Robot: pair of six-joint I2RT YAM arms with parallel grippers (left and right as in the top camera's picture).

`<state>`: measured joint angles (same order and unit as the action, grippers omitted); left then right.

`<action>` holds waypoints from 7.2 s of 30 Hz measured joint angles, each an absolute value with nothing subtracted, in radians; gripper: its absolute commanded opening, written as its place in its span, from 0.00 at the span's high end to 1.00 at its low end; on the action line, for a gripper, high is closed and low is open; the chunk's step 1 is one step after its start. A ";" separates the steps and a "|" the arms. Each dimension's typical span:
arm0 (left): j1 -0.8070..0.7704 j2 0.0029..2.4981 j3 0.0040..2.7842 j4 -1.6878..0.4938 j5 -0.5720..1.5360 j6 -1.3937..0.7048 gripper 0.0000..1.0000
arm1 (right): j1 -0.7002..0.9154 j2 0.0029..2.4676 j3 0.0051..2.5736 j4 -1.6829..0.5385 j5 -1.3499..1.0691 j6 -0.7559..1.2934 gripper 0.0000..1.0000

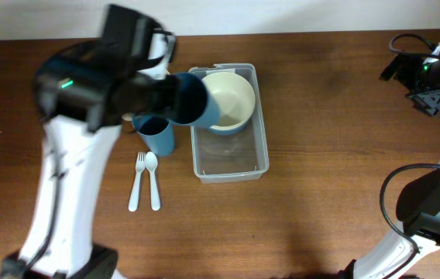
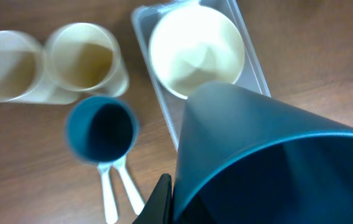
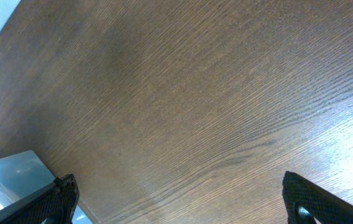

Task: Pack container
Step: 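Lift the blue cup and place it upright in the container, then move the left gripper to the other blue cup and grasp it, then lift the blue cup and drop it into the first blue cup, then move the left gripper to the left cream cup and grasp its rim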

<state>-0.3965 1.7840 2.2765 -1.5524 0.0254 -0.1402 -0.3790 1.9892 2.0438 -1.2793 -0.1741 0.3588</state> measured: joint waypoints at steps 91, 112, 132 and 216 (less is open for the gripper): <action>-0.115 1.966 1.744 -1.339 0.030 -0.121 0.98 | -0.379 1.989 2.044 -1.279 -0.174 0.359 0.01; -0.326 1.731 2.276 -1.555 0.094 -0.117 0.98 | -0.379 1.989 2.044 -1.279 -0.174 0.360 0.01; -0.556 1.970 2.309 -1.522 -0.028 -0.067 0.98 | -0.379 1.989 2.044 -1.279 -0.174 0.359 0.01; 0.099 2.433 2.731 -1.598 -0.002 -0.102 0.64 | -0.379 1.989 2.044 -1.279 -0.174 0.359 0.01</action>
